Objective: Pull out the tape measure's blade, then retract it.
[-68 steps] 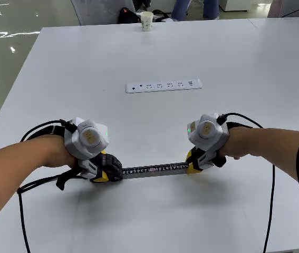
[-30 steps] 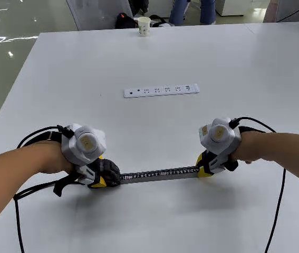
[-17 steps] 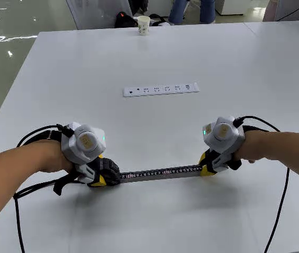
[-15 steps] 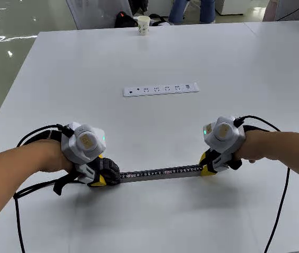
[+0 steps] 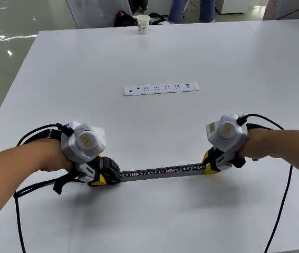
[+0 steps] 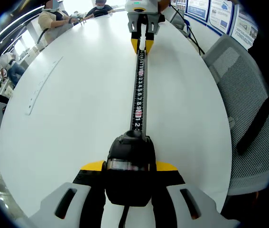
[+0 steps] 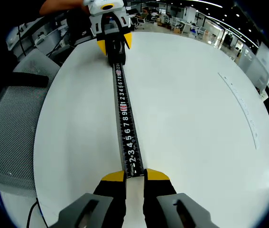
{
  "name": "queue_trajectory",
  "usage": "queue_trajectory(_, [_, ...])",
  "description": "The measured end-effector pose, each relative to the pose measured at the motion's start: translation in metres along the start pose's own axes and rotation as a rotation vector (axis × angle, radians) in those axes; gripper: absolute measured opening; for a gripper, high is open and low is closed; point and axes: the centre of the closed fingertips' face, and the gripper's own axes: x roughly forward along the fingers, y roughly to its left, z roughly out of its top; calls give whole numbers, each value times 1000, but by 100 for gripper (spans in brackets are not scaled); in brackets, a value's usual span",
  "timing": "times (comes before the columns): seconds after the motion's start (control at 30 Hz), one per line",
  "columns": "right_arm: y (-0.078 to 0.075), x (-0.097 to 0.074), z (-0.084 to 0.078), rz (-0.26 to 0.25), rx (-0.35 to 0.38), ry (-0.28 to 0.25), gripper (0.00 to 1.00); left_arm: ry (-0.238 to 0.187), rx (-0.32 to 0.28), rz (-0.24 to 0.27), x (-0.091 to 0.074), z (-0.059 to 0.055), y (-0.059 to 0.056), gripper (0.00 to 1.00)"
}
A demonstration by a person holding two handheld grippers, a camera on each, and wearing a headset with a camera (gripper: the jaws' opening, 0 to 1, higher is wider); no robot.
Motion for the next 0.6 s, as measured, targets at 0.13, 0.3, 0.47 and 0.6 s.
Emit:
queue_trajectory(0.13, [0,-1,-2,-3,5,-2,10,2,1,-1,-1,1,-1,32])
queue_trajectory(0.3, [0,-1,-2,-2,2,1,10,1,0,0,-1,2,-2,32])
queue_trajectory(0.47, [0,0,-1,3,-7,13,11,-6,-4,1,-2,3,-3,32])
queue_trajectory(0.6, [1,0,0,1,-37,30,11,-36,-10,-10,-2,3,-2,32])
